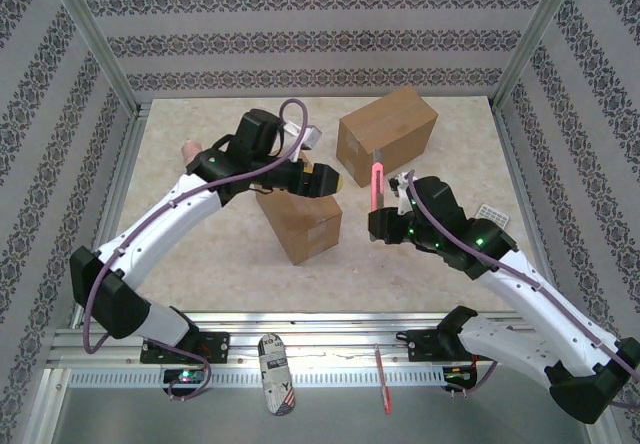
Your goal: Unpack the express box
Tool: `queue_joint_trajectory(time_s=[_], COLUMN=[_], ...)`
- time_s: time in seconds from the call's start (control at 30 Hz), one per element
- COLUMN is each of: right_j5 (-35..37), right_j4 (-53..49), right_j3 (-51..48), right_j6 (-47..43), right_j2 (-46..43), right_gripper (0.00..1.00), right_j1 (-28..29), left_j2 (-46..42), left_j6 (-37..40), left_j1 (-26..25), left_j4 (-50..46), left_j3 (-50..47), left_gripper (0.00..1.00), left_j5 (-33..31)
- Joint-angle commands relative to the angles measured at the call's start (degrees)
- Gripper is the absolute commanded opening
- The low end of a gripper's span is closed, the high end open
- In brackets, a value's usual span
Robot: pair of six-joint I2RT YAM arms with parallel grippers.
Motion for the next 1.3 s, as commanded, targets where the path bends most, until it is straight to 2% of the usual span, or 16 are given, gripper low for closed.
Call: queue_joint_trajectory(time_s=[0.0, 0.47, 0.83, 1.0, 1.27], right_j5=[-5.3, -10.2, -9.8, -10.0, -10.2], right_j4=[2.5, 9.0, 10.0, 10.3, 10.6], right_j3=[2.0, 3.2, 3.1, 3.3, 3.7], right_j6=[-4.0, -3.6, -3.3, -3.4, -3.5], right_j2=[0.9, 3.3, 4.0, 4.2, 4.8], right_gripper=[0.29, 0.29, 0.29, 0.29, 0.29], right_j1=[0.5, 1.3, 2.0, 1.9, 2.0], left_j2=[0.5, 4.3, 6.2, 6.6, 7.2], left_j6=[-2.5, -5.9, -6.5, -6.5, -6.3], left_j1=[-1.6, -3.7, -3.7, -3.7, -3.7], left_j4=[5.8, 11.3, 12.1, 11.9, 11.5], left_j3=[2.2, 3.3, 4.2, 4.5, 4.9], left_gripper=[0.84, 0.75, 0.45, 0.4, 0.2], left_j5=[-0.4, -0.1, -0.3, -0.3, -0.4])
